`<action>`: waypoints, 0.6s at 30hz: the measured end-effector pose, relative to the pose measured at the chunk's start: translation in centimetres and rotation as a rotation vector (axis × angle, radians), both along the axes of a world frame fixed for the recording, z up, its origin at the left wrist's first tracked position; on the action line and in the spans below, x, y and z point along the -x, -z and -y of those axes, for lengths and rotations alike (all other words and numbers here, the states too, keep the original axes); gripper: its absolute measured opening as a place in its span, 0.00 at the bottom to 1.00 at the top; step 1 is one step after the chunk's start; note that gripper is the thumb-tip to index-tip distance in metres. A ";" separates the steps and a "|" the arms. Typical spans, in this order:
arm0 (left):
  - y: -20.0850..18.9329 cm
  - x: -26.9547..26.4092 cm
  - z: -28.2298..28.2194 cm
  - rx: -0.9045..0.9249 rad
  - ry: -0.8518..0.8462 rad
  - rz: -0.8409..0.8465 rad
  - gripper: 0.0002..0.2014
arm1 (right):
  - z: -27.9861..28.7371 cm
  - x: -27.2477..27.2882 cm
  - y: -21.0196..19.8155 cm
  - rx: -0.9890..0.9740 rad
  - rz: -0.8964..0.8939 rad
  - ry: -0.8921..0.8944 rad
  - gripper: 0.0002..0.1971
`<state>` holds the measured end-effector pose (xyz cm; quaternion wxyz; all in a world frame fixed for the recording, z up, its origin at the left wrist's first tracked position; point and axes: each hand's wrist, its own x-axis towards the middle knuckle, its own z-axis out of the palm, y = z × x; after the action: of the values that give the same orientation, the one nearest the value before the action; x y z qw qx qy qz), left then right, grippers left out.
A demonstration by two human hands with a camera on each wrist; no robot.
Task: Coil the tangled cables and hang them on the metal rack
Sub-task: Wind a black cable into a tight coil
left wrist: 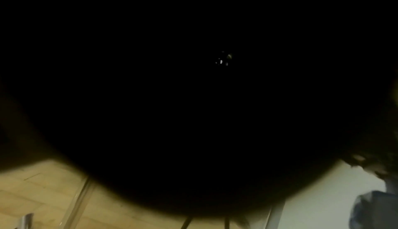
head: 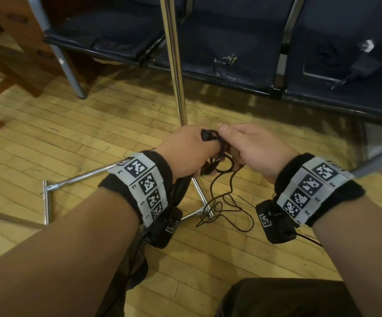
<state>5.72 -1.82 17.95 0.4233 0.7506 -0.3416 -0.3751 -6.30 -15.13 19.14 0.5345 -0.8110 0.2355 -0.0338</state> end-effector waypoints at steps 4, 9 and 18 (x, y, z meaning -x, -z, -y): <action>-0.3 -0.4 0.0 0.061 -0.041 -0.103 0.08 | 0.2 -0.2 -0.2 0.024 0.027 0.018 0.23; -0.1 -0.3 0.2 0.008 -0.021 0.019 0.09 | -0.1 0.0 -0.1 0.082 0.050 -0.016 0.25; -0.3 -1.2 0.0 0.063 -0.070 -0.092 0.10 | -0.7 -0.3 -0.2 0.170 0.237 -0.003 0.18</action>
<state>6.90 -1.78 18.21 0.4749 0.7303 -0.3068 -0.3833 -5.98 -14.45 19.29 0.4879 -0.8441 0.1657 -0.1483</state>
